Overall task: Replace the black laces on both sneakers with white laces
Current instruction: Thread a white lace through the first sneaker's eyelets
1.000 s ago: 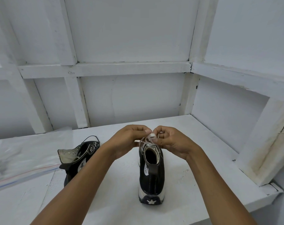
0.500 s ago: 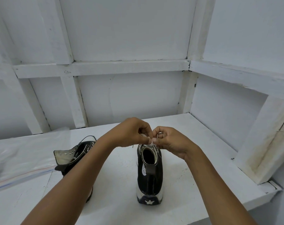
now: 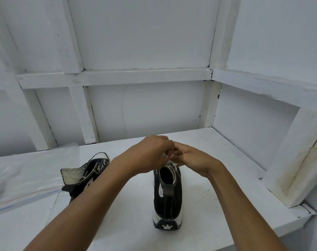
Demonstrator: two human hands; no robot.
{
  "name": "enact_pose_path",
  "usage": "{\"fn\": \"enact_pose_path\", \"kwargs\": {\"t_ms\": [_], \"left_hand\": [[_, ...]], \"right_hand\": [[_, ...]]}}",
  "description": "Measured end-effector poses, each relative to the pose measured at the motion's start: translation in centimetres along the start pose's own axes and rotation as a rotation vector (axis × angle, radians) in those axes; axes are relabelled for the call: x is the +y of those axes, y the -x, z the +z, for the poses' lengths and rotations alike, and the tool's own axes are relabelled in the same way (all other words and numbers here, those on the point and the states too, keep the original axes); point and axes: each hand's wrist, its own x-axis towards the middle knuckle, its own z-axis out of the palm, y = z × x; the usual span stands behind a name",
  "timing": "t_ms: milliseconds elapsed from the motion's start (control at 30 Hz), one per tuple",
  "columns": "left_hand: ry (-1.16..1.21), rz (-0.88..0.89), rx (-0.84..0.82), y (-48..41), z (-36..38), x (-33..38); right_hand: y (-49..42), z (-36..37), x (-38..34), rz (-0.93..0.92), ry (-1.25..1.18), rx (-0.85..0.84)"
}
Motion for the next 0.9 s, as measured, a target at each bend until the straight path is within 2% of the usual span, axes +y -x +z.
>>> {"fn": "enact_pose_path", "kwargs": {"t_ms": [167, 467, 667, 767, 900], "left_hand": [[-0.004, 0.004, 0.005, 0.1, -0.3, 0.2], [0.071, -0.078, 0.014, 0.1, 0.0, -0.6], [0.122, -0.109, 0.037, 0.3, -0.1, -0.6], [0.074, -0.121, 0.033, 0.1, 0.0, -0.6], [0.030, -0.165, 0.004, -0.2, -0.2, -0.6]], "right_hand": [[0.4, -0.4, 0.1, -0.007, -0.095, -0.077], [0.3, 0.7, -0.1, 0.018, -0.116, 0.063], [-0.1, 1.1, -0.4, 0.033, 0.007, 0.113], [0.1, 1.2, -0.5, 0.029, -0.017, 0.096], [0.2, 1.0, 0.1, -0.022, -0.165, 0.109]]}}
